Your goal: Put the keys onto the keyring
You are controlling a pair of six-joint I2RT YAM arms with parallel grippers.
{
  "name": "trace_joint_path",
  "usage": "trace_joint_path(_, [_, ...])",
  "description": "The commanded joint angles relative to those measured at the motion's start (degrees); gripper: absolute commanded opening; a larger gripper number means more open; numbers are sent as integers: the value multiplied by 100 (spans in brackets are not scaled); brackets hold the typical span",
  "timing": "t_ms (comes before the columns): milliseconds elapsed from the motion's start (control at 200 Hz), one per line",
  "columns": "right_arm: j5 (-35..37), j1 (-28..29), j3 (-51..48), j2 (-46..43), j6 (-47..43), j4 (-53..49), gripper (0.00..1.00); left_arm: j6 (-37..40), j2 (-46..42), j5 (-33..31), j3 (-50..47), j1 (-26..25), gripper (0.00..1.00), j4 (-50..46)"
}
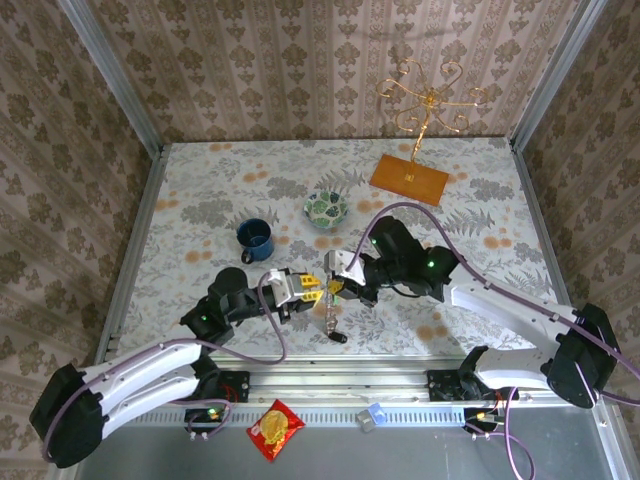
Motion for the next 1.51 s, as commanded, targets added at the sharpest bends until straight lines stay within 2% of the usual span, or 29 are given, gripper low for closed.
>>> trace_joint_path(0, [218,110,370,110,-391,-569,0,530,-31,-30,363,-22,23,-1042])
trace_joint_path(170, [390,271,672,281,-550,-781,0,701,140,171,607,-17,25,-1362])
trace_joint_path(325, [554,446,893,453,-685,-1017,0,763,319,306,726,-12,22,-1363])
trace_joint_path(520, [520,446,861,399,-521,-871,0,853,339,386,782,5,0,-1408])
trace_joint_path(610, [305,249,521,139,-151,-349,16,798,262,406,713,35,0,-1305])
trace_joint_path(705, [118,68,140,-112,185,31,24,659,179,432,584,50,0,-1040])
trace_joint_path(915, [-68,-27,-508,-333,692,759,27,191,165,522,169,75,0,93])
trace_joint_path(1120, [-157,-30,-794,-318,962,1246,28,-69,229,490,-30,88,0,630])
trace_joint_path(1280, [106,-85,-1171,-540,1047,1732,29,-268,187,511,-214,150,0,1027])
trace_joint_path(1370, [88,-152,-1387,-715,1156,1962,34,-385,122,621,-284,217,0,1171])
trace_joint_path(1500, [-32,-122,-1360,-559,1197,1742,40,-516,101,661,-332,259,0,1333])
